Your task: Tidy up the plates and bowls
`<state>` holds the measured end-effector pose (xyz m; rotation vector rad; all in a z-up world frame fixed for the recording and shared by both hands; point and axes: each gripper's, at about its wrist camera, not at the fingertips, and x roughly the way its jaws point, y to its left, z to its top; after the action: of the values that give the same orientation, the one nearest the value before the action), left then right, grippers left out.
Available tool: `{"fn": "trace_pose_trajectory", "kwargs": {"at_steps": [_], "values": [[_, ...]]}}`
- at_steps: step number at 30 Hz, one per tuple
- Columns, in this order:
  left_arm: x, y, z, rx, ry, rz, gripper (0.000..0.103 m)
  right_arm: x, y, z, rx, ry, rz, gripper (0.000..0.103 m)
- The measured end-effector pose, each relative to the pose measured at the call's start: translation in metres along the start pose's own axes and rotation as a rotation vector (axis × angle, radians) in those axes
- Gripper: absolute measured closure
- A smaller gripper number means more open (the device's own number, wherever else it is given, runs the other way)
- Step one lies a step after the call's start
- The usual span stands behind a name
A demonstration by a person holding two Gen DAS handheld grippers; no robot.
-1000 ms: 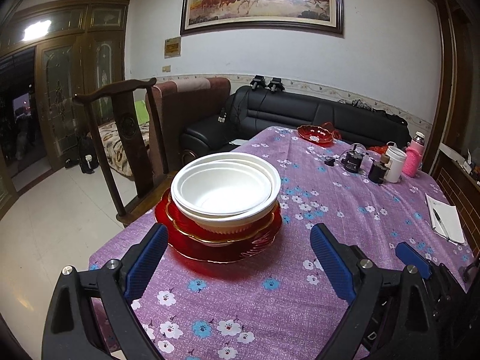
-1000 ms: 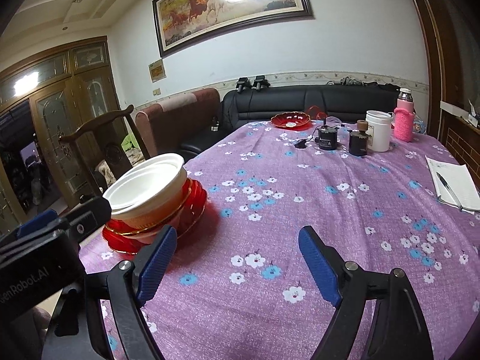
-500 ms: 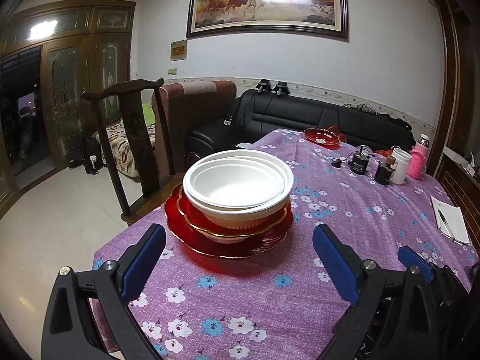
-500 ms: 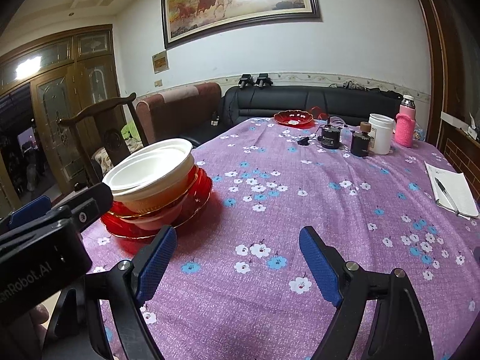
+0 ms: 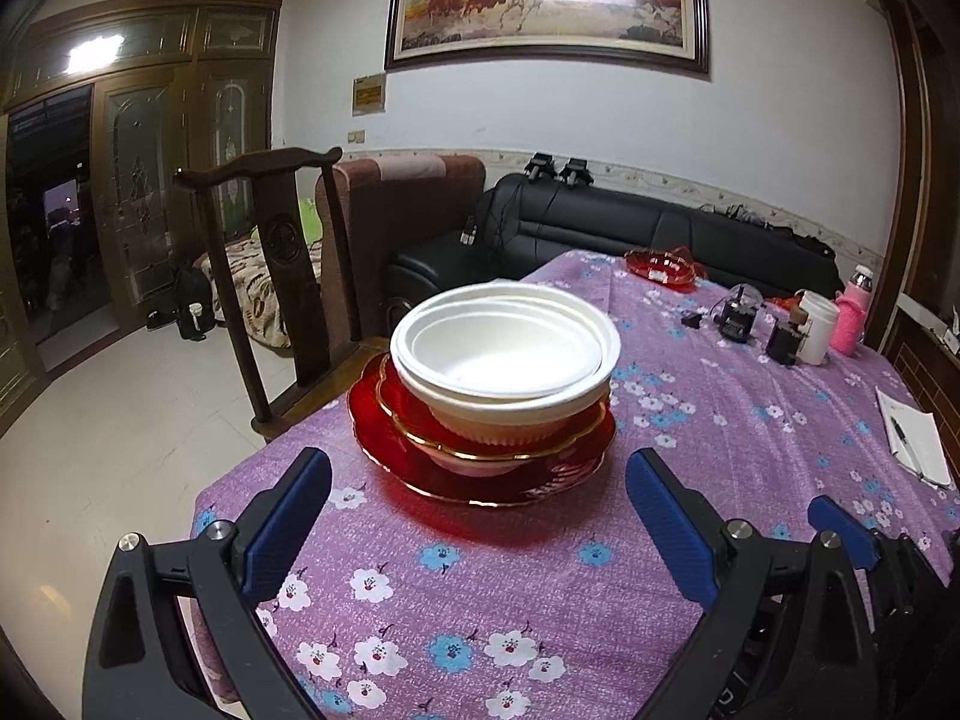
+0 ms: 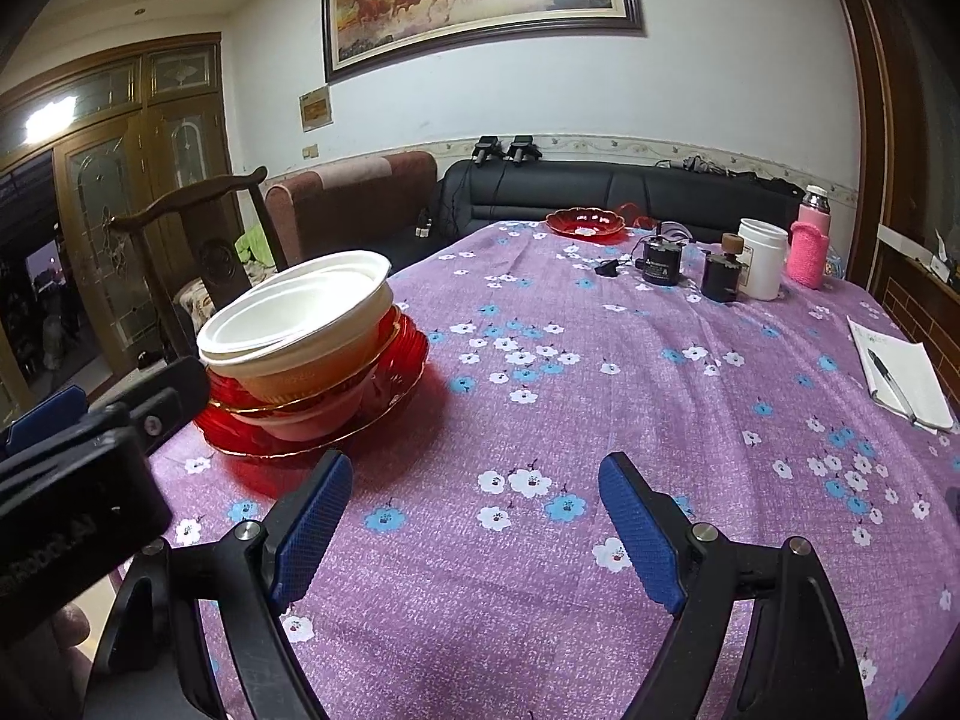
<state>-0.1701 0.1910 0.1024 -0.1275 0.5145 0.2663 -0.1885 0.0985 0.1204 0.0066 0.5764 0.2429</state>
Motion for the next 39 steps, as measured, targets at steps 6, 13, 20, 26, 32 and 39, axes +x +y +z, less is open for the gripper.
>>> {"fn": "trace_pose_trajectory", "kwargs": {"at_steps": [6, 13, 20, 26, 32, 39], "values": [[0.006, -0.001, -0.003, 0.024, 0.024, 0.019, 0.004, 0.006, 0.005, -0.002, -0.006, 0.02, 0.007, 0.015], [0.011, -0.001, -0.006, 0.036, 0.051, 0.012, 0.004, 0.01, 0.01, -0.005, -0.02, 0.034, 0.007, 0.015], [0.014, 0.002, -0.007, 0.035, 0.059, 0.012, 0.004, 0.014, 0.016, -0.008, -0.036, 0.05, 0.013, 0.015], [0.011, -0.003, -0.007, 0.061, 0.034, 0.041, 0.004, 0.013, 0.019, -0.009, -0.044, 0.05, 0.018, 0.014], [0.005, -0.018, -0.007, 0.13, 0.015, 0.038, 0.0, 0.012, 0.016, -0.009, -0.031, 0.045, 0.023, 0.014], [0.011, -0.018, -0.008, 0.103, 0.085, -0.008, 0.0, 0.008, 0.008, -0.007, -0.014, 0.037, 0.017, 0.014]]}}
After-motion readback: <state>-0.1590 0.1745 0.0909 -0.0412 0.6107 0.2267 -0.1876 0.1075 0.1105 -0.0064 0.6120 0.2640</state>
